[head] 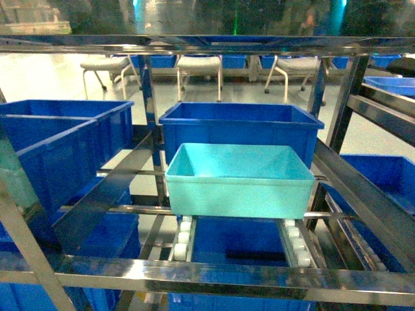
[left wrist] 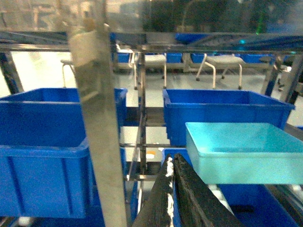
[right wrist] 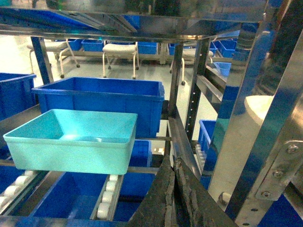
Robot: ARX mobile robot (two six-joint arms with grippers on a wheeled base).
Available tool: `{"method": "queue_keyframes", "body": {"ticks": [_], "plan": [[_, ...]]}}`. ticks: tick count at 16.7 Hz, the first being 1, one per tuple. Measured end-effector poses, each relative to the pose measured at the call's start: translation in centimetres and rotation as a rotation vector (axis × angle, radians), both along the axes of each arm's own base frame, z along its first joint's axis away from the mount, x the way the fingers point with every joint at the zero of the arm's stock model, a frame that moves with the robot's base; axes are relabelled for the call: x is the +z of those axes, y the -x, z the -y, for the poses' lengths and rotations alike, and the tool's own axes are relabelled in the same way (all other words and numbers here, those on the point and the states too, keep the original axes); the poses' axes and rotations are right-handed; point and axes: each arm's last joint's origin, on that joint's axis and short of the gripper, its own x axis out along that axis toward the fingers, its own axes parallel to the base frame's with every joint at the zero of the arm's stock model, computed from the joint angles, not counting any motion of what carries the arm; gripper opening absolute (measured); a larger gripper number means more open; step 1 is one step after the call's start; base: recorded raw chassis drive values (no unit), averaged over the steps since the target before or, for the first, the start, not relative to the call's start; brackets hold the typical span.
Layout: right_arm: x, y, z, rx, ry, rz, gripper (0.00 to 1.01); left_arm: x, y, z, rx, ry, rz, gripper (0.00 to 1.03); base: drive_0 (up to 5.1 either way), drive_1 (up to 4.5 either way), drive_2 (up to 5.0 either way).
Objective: Organize blue bins on left shelf correctly
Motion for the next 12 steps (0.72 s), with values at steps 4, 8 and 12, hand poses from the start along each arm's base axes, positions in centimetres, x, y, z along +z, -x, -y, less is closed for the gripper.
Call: {"method": "queue_keyframes", "body": {"ticks": [4, 8, 12], "plan": [[1.7, 2.1, 0.0, 0.0, -0.002, 0.027, 0.02, 1.3, 2.1, -0.5, 0.01, 0.001, 0.011, 0.02, 0.0, 0.0, 0.0], [2.2, 3.6, 0.0, 0.0, -0.002, 0.035, 0.02, 1.6, 3.4, -0.5, 0.01, 0.001, 0.021, 0.02, 0.0, 0.0, 0.0], [2.3, 4.7, 0.0, 0.0, -0.002, 0.041, 0.02, 1.7, 4.4, -0.5, 0.01, 0.001, 0.025, 0.02, 0.0, 0.0, 0.0]]}}
